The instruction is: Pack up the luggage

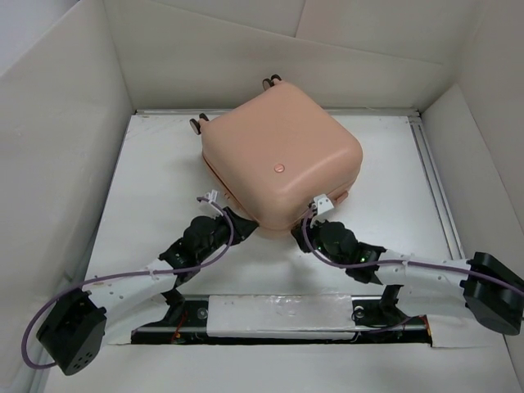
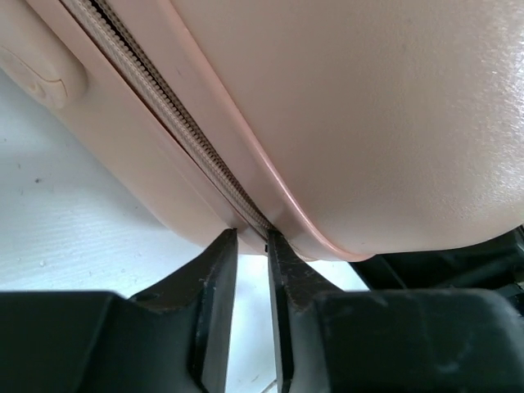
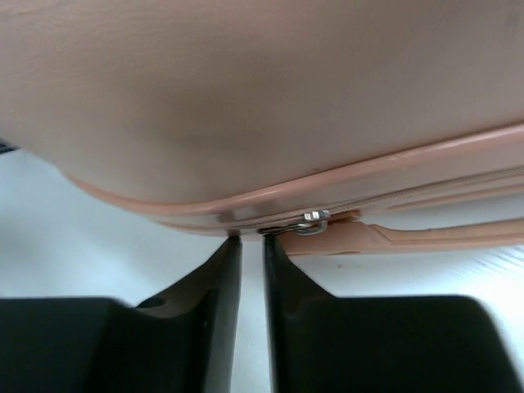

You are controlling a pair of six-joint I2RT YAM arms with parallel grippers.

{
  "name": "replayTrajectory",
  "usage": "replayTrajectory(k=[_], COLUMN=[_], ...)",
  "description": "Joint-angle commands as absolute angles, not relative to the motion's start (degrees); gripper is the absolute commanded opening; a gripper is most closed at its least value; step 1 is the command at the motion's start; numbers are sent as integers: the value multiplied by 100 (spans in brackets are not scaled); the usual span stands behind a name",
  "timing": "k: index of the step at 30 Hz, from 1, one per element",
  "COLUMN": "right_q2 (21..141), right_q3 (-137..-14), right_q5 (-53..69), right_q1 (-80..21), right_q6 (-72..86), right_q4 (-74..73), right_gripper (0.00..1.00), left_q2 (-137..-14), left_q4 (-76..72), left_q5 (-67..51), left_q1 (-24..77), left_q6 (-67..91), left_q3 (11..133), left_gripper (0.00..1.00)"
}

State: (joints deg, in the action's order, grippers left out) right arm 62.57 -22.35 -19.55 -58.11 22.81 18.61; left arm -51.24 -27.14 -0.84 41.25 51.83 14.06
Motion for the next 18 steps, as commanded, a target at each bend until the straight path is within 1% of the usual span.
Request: replayTrajectory(k=[1, 4, 5, 6, 10, 13, 17, 18], right_q2=[6477, 6539, 6539, 6469, 6232, 6092, 6397, 6503], right_q3=[-2619, -2619, -2567, -2566, -2514, -2514, -2724, -2812], right_q5=[-2407, -2688, -2750, -2821, -3015, -2919, -2655, -2541], right_q1=[-5792, -5792, -5792, -5862, -5994, -6336, -7091, -7484], right_q6=[2145, 2197, 2197, 2267, 2268, 2320, 2495, 2592], right_q4=[2312, 2312, 2312, 2312, 2312, 2180, 2048, 1961], right_gripper=[20, 9, 3, 1, 0, 0, 0, 0], left_q2=[-5326, -5379, -5379, -5379, -5432, -5695, -6125, -6187], left_q4=[-2804, -2927, -2979, -2979, -3233, -3488, -3839, -3893], left_q5=[316, 264, 264, 211, 159, 36, -78, -79], left_q1=[3999, 3999, 3999, 3999, 3999, 3999, 3999, 3999], left_q6=[5010, 5010, 5010, 5010, 5010, 5010, 5132, 5133], left_q3=[1547, 1547, 1495, 1494, 1389, 1336, 1502, 1503], left_gripper=[16, 14, 13, 13, 12, 9, 6, 6])
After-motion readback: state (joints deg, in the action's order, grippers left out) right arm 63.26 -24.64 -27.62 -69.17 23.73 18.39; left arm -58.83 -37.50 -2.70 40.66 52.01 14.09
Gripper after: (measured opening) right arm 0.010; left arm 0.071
